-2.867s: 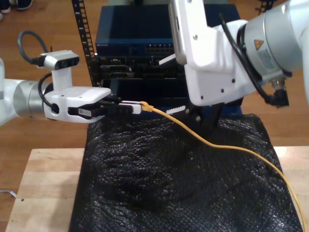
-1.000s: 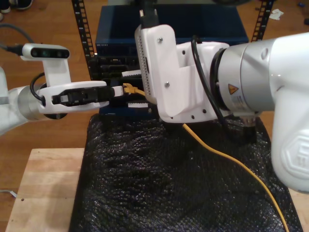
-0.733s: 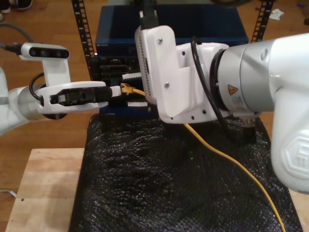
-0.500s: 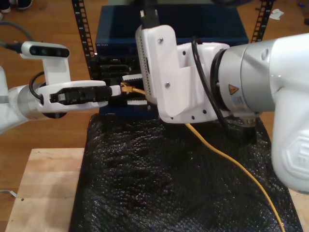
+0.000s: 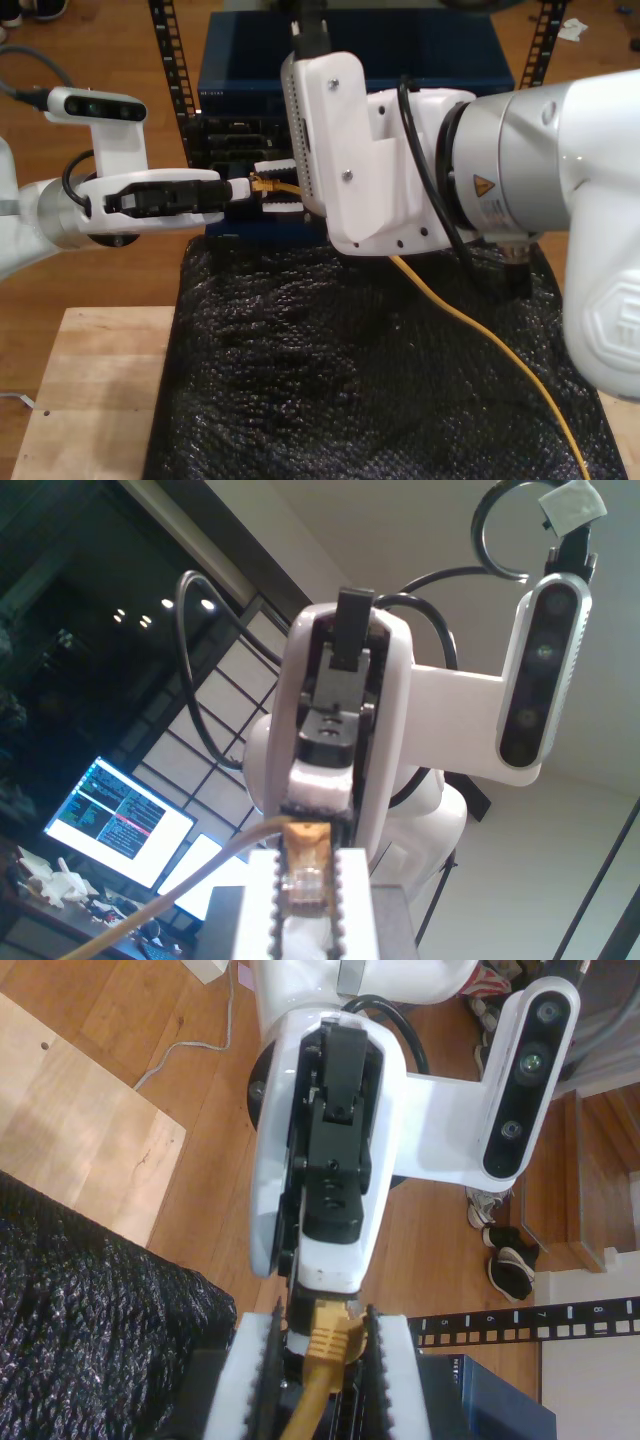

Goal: Grab the cable and plug it in

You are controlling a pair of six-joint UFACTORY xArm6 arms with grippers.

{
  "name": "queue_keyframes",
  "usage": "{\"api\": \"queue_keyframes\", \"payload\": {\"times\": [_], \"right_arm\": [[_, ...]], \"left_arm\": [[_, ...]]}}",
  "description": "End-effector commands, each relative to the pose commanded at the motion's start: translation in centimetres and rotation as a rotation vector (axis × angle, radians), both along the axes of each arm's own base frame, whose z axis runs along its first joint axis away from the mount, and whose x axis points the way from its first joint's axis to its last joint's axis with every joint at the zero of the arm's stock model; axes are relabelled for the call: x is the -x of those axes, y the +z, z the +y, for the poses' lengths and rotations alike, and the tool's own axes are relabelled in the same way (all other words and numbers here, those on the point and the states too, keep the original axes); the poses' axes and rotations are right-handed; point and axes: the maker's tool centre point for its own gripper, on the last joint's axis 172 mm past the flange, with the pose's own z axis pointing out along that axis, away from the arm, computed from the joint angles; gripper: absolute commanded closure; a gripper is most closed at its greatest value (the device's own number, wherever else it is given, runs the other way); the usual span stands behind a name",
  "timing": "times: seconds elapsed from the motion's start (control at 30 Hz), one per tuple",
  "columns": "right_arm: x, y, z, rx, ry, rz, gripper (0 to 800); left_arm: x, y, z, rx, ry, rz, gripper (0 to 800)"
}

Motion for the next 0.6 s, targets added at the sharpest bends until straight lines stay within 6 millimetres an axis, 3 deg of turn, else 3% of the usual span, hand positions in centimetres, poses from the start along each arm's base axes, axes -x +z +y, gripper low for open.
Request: {"api": "queue_keyframes", "payload": {"times": [0.37,0.6], "right_arm": [[0.05,-0.31,-0.05,0.002,-0.001,0.005,658],[0.04,-0.37,-0.06,0.003,-0.002,0.005,750]], "left_arm": [[0.03,-0.03,0.00,-0.002,-0.002,0.002,774],[0.05,-0.05,-0.01,-0.007,-0.008,0.011,774]]}}
